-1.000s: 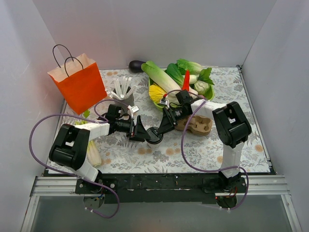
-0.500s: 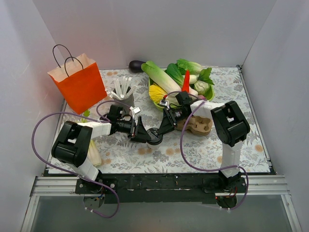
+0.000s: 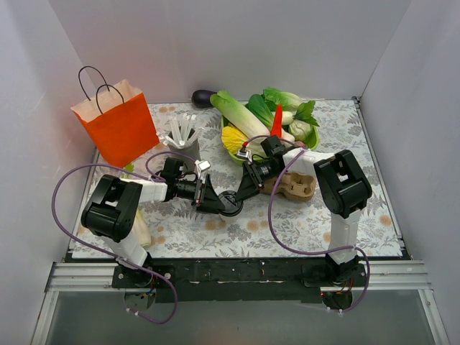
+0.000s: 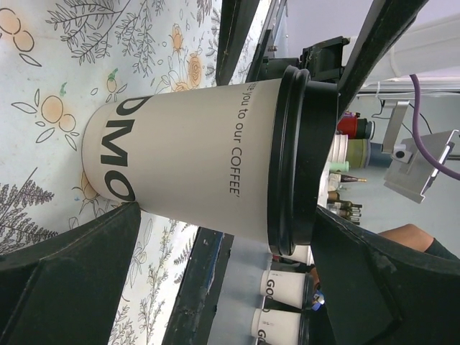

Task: Pack the takeout coffee

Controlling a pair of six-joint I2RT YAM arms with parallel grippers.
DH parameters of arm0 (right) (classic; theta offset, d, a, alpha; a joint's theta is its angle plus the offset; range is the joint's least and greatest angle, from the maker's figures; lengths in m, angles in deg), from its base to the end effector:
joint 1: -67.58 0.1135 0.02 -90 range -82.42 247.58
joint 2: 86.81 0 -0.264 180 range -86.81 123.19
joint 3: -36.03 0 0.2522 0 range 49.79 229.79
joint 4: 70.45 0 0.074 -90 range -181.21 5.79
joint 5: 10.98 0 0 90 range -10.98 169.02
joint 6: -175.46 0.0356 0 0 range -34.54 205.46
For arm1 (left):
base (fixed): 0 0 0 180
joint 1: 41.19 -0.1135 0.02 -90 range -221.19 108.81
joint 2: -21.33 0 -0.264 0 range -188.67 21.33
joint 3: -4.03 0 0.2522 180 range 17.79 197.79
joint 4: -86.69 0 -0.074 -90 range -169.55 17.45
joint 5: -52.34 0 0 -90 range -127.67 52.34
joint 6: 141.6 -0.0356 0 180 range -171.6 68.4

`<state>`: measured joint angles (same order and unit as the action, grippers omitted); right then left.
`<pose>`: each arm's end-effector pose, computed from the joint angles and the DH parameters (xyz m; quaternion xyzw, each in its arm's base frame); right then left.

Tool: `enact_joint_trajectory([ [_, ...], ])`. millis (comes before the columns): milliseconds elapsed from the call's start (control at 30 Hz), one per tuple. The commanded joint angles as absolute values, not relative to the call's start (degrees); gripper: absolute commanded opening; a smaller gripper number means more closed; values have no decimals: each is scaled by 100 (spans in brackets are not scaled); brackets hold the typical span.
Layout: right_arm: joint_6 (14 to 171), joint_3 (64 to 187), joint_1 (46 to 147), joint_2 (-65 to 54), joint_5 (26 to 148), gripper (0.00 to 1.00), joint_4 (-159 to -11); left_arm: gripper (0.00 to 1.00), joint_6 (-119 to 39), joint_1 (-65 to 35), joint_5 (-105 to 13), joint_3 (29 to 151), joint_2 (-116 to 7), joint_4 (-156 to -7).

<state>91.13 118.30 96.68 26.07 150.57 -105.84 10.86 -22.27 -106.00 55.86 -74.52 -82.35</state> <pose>0.3107 0.2116 0.1504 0.2801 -0.7524 -0.5961 0.0099 0.2525 -0.1215 0.1295 0.1357 -0.7954 0.5684 0.1605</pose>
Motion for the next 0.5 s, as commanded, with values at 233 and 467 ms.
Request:
enact_joint_trajectory([
  [233, 8089, 11966, 9781, 2771, 14073, 65, -11163, 98, 632, -2229, -9840, 5304, -7764, -8482],
  [467, 8123, 12292, 9807, 2675, 14511, 70, -11120, 98, 465, -2221, -10278, 5830, -7106, -8034],
])
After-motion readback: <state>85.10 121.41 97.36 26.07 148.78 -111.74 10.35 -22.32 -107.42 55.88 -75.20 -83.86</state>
